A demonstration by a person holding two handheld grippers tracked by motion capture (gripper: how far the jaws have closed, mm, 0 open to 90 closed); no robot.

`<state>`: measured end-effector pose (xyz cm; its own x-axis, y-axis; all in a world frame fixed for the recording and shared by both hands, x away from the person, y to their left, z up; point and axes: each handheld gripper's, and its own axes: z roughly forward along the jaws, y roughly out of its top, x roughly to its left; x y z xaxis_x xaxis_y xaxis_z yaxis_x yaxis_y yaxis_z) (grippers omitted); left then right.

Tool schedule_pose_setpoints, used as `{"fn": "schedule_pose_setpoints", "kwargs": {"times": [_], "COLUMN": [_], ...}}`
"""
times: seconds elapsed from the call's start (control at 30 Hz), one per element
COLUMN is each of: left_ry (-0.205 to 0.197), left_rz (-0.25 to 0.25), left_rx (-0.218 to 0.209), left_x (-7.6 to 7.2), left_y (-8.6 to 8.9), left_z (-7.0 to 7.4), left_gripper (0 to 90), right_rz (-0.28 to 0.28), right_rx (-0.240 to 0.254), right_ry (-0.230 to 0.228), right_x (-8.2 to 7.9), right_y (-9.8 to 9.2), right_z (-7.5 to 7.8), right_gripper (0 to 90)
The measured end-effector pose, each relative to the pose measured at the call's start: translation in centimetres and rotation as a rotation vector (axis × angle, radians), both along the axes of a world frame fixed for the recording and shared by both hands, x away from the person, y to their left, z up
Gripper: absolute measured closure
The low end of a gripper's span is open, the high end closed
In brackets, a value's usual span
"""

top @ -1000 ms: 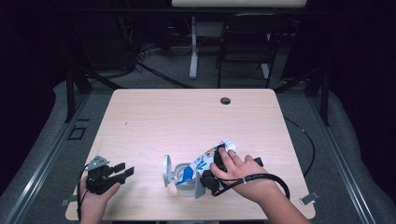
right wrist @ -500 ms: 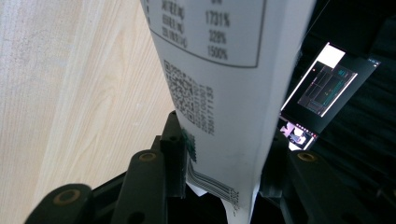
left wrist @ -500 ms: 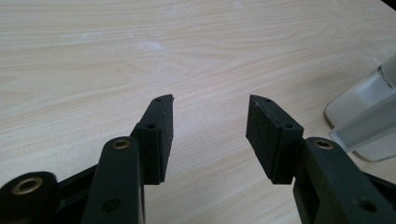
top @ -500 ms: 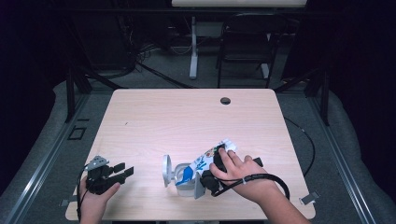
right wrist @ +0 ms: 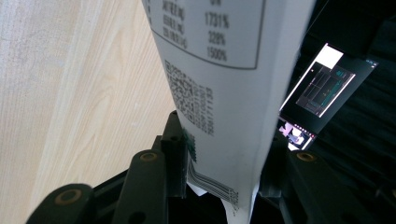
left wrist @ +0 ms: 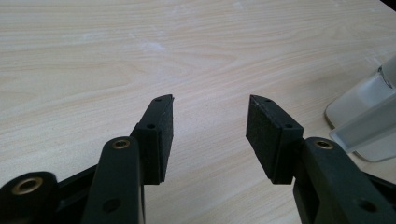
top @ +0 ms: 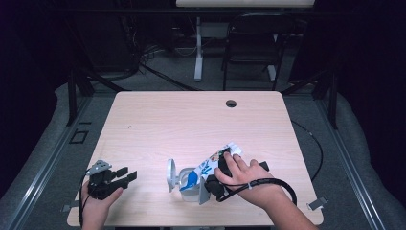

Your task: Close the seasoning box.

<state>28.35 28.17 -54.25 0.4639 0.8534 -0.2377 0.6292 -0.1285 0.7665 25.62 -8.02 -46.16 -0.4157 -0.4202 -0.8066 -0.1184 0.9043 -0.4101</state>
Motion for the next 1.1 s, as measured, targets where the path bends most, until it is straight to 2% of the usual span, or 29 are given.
{"fn": "schedule_pose_setpoints", "kwargs": {"times": [0.43, 0.47, 0.5, 0.57, 0.77, 1.1], "left_ry": [-0.001, -0.002, -0.001, 0.001, 0.002, 0.000], "left_rz": [0.003, 0.002, 0.002, 0.002, 0.003, 0.007], "left_rx": [-0.004, -0.003, -0.004, -0.002, -0.001, -0.002], "left_x": [0.00, 0.00, 0.00, 0.00, 0.00, 0.03], "left_y": [0.01, 0.01, 0.00, 0.02, 0.06, 0.10], "left_z": [-0.02, -0.02, -0.02, -0.01, -0.02, -0.10], "left_gripper": [51.7, 51.7, 51.7, 51.7, 51.7, 51.7], "right_rz": [0.010, 0.001, 0.002, 0.013, 0.014, 0.009], "right_rx": [0.007, -0.015, -0.015, 0.011, 0.009, -0.022], "right_ry": [0.000, -0.010, -0.010, 0.001, 0.000, -0.024], "right_x": [-0.09, -0.21, -0.21, -0.08, -0.06, -0.27], "right_y": [-0.01, 0.12, 0.12, -0.03, -0.03, 0.17], "right_z": [0.15, 0.29, 0.29, 0.15, 0.23, 0.45], "right_gripper": [63.3, 63.3, 63.3, 63.3, 63.4, 63.7]}}
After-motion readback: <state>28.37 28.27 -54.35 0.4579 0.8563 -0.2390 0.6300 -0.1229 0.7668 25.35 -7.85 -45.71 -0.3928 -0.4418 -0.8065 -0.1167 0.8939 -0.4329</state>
